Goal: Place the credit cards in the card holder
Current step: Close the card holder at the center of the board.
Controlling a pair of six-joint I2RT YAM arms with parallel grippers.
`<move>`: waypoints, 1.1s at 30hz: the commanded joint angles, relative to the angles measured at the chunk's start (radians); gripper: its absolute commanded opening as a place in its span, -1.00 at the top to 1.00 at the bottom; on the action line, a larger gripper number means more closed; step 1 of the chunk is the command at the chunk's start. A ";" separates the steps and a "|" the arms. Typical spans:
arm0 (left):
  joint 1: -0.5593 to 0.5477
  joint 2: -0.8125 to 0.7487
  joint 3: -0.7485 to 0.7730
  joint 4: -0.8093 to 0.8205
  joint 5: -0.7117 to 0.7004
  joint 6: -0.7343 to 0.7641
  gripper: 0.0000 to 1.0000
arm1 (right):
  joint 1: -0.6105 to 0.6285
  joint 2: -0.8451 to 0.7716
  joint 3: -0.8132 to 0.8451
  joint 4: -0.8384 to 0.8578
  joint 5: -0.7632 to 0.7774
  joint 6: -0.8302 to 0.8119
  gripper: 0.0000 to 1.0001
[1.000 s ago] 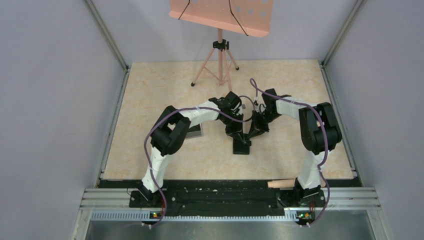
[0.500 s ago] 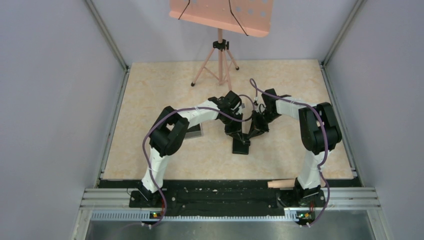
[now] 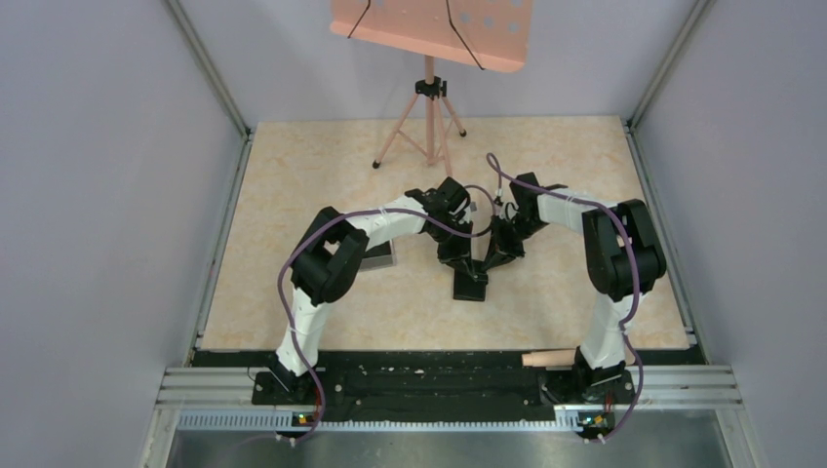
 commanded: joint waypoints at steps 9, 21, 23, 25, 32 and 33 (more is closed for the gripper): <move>-0.005 -0.053 -0.026 0.012 0.029 0.015 1.00 | 0.020 0.023 0.033 -0.011 0.043 -0.011 1.00; -0.013 -0.053 -0.027 0.020 0.050 0.024 1.00 | 0.019 0.028 0.037 -0.014 0.041 -0.014 1.00; -0.015 -0.053 -0.032 0.019 0.051 0.026 1.00 | 0.020 0.029 0.037 -0.014 0.041 -0.015 1.00; -0.018 -0.056 -0.036 0.022 0.052 0.027 1.00 | 0.020 0.030 0.037 -0.014 0.040 -0.015 1.00; -0.024 -0.060 -0.047 0.020 0.048 0.033 1.00 | 0.022 0.029 0.038 -0.014 0.040 -0.015 1.00; -0.026 -0.061 -0.047 0.024 0.050 0.035 1.00 | 0.021 0.028 0.037 -0.014 0.040 -0.016 1.00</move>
